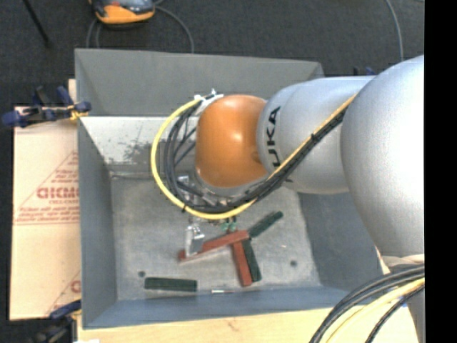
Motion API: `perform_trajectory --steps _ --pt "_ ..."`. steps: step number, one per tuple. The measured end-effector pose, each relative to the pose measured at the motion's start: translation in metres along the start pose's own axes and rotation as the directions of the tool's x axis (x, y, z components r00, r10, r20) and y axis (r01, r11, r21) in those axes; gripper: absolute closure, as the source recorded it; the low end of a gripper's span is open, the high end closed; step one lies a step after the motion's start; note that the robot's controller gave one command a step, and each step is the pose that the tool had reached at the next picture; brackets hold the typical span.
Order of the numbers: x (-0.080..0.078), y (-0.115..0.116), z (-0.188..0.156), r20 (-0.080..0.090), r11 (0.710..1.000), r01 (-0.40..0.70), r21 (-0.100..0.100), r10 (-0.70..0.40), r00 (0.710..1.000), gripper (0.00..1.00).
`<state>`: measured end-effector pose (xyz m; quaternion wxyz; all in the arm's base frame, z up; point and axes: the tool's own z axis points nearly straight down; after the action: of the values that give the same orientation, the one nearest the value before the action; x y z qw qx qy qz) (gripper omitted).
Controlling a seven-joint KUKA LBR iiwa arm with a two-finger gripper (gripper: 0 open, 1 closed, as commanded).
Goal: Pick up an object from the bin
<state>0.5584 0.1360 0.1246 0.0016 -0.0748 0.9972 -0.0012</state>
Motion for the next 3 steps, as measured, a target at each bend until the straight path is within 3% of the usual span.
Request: perform_trajectory --steps 1,2,3 --pt "0.007 -0.021 0.027 -0.005 1.0 -0.024 -0.005 0.024 1.0 0.0" --pt "0.024 -0.063 0.032 0.0 0.965 0.264 -0.003 -0.264 0.965 1.0" --pt "0.024 -0.062 0.032 0.001 0.965 0.263 -0.004 -0.263 0.965 1.0"
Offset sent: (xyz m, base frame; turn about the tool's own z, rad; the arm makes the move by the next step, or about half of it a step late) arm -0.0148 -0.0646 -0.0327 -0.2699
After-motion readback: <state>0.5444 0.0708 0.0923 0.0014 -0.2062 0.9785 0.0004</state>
